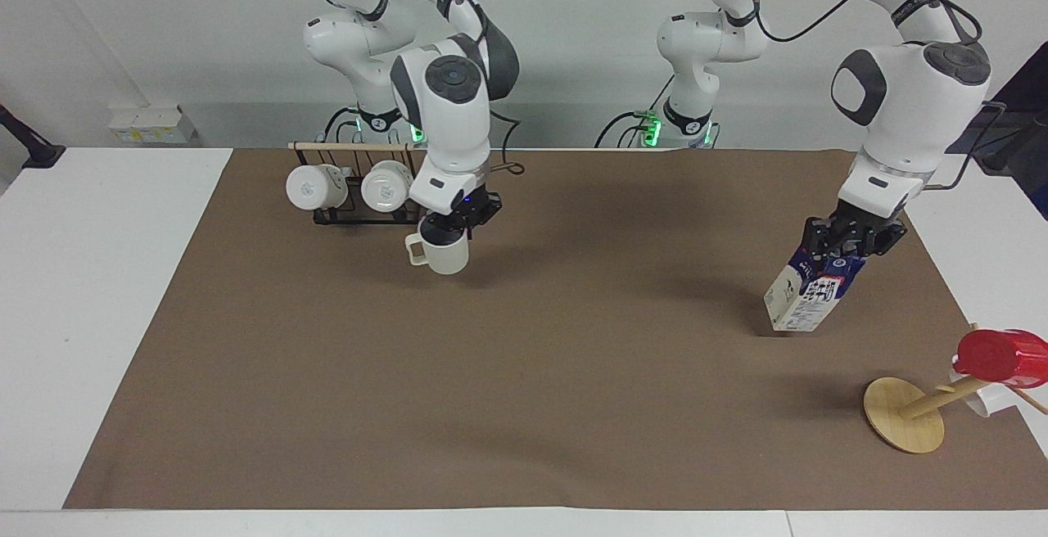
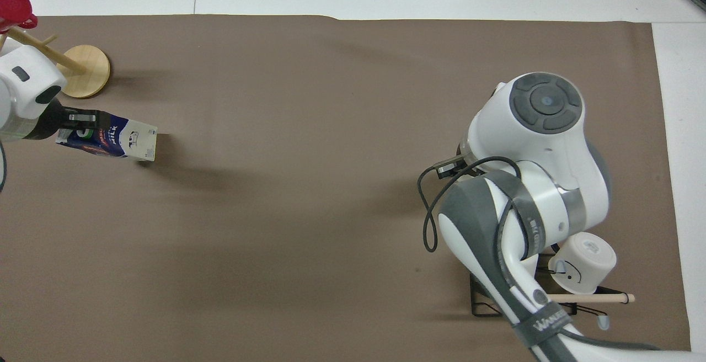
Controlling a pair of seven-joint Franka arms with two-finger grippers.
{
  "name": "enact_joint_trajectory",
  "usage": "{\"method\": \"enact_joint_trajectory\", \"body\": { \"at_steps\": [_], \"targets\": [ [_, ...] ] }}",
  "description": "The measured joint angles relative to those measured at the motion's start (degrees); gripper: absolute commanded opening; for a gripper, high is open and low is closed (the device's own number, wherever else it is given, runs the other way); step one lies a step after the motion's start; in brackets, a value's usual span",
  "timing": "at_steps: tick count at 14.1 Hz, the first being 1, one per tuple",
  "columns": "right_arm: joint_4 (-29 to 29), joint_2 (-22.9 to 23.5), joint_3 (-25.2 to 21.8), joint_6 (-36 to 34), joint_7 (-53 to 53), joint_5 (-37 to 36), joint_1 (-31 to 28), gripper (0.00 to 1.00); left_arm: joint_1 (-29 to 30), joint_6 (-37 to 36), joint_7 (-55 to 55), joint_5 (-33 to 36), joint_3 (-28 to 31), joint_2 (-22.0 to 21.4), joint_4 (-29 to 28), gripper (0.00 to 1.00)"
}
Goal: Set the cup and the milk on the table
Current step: 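Lift the white mug with the right gripper while the left gripper grasps the carton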
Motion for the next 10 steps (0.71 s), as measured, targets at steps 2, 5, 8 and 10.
{"method": "enact_joint_trajectory", "body": {
  "at_steps": [2, 5, 8, 10],
  "targets": [
    [0.18, 1.65, 0.06, 3.37, 1.05, 0.03, 1.91, 0.0, 0.0, -1.86, 0.0, 0.0, -0.03, -0.66, 0.99, 0.21],
    [2.28, 5.51, 0.07, 5.85, 3.04, 0.01, 4.67, 0.0, -0.04, -6.62, -0.38, -0.01, -0.66, -1.79, 3.64, 0.21],
    [6.96, 9.55, 0.06, 6.62, 4.43, -0.01, 6.27, 0.0, -0.21, -8.6, -2.55, -0.02, -2.02, -2.63, 4.76, 0.21],
    [7.79, 11.38, 0.06, 8.58, 4.42, -0.02, 6.71, 0.0, -0.24, -8.66, -2.69, -0.02, -2.06, -2.64, 4.82, 0.21]
  ]
}}
